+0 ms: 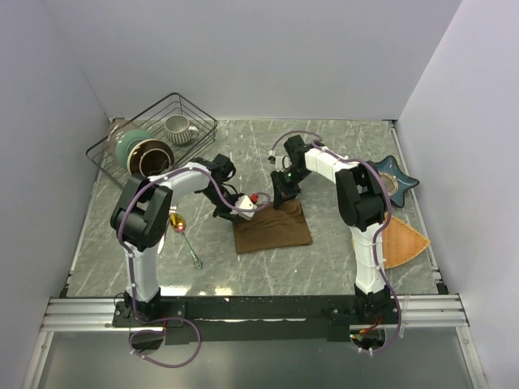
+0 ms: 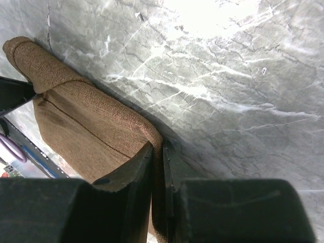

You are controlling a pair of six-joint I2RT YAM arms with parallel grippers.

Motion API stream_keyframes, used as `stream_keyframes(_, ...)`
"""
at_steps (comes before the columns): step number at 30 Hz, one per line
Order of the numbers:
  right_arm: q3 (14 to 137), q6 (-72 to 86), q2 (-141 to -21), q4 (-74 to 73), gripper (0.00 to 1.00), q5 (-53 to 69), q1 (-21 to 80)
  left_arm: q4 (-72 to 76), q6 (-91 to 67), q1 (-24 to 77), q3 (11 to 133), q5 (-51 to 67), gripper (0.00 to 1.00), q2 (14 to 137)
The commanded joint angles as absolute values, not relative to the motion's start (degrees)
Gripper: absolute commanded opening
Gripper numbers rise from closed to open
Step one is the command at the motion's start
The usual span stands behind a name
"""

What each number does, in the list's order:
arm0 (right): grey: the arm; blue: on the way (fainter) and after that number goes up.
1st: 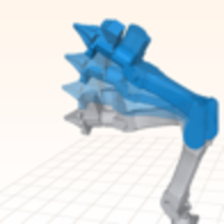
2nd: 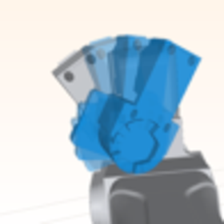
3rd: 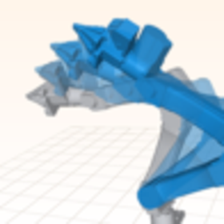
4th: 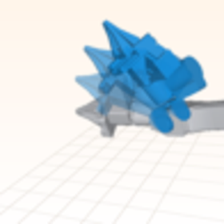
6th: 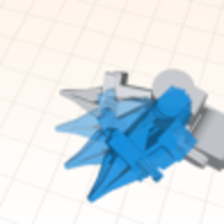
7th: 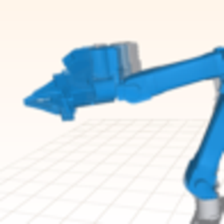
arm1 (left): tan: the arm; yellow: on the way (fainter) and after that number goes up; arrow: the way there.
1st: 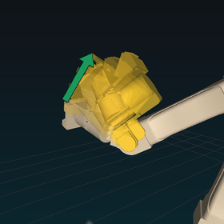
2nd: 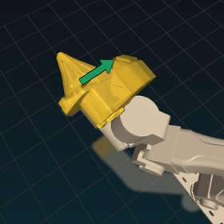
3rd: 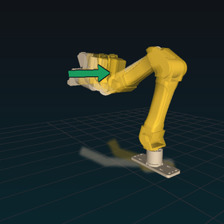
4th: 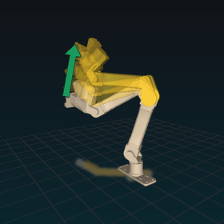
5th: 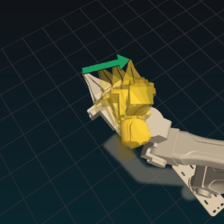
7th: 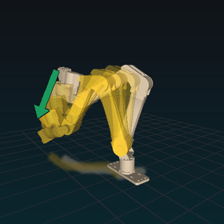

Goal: Fold the napkin into a case and place the utensils inside
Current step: Smooth out the 2/3-rectangle-folded napkin at the center of the board.

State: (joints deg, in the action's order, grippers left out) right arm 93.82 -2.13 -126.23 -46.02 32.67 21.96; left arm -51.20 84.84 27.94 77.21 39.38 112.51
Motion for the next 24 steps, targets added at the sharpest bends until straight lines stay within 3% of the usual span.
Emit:
stream_keyframes(1, 94.30, -1.84, -128.32, -44.29, 0.30, 28.83, 21.62, -49.84, 86.92, 29.18, 74.37, 38.15, 0.01, 108.90)
stream_keyframes(2, 94.48, -1.93, -128.15, -44.47, 0.41, 28.92, 21.53, -49.49, 86.92, 29.44, 73.83, 37.19, 0.01, 108.72)
stream_keyframes(5, 95.36, -2.37, -126.74, -45.70, 0.50, 29.35, 20.75, -48.43, 86.49, 29.88, 72.69, 35.95, 0.02, 108.98)
stream_keyframes(7, 96.93, -2.99, -125.60, -47.71, 0.52, 30.06, 20.13, -48.78, 86.48, 29.97, 72.51, 35.07, 0.02, 109.42)
stream_keyframes(11, 98.88, -4.57, -122.44, -49.92, 0.69, 30.32, 19.16, -47.99, 86.75, 30.50, 71.28, 33.66, 0.02, 109.34)
stream_keyframes(17, 97.38, -3.61, -116.55, -47.73, 0.69, 34.61, 19.07, -47.03, 86.75, 31.11, 71.02, 33.05, 0.04, 109.42)
stream_keyframes(24, 95.01, 12.80, -115.22, -36.40, 0.47, 47.62, 19.69, -47.02, 88.42, 31.55, 69.87, 31.91, 0.05, 109.16)
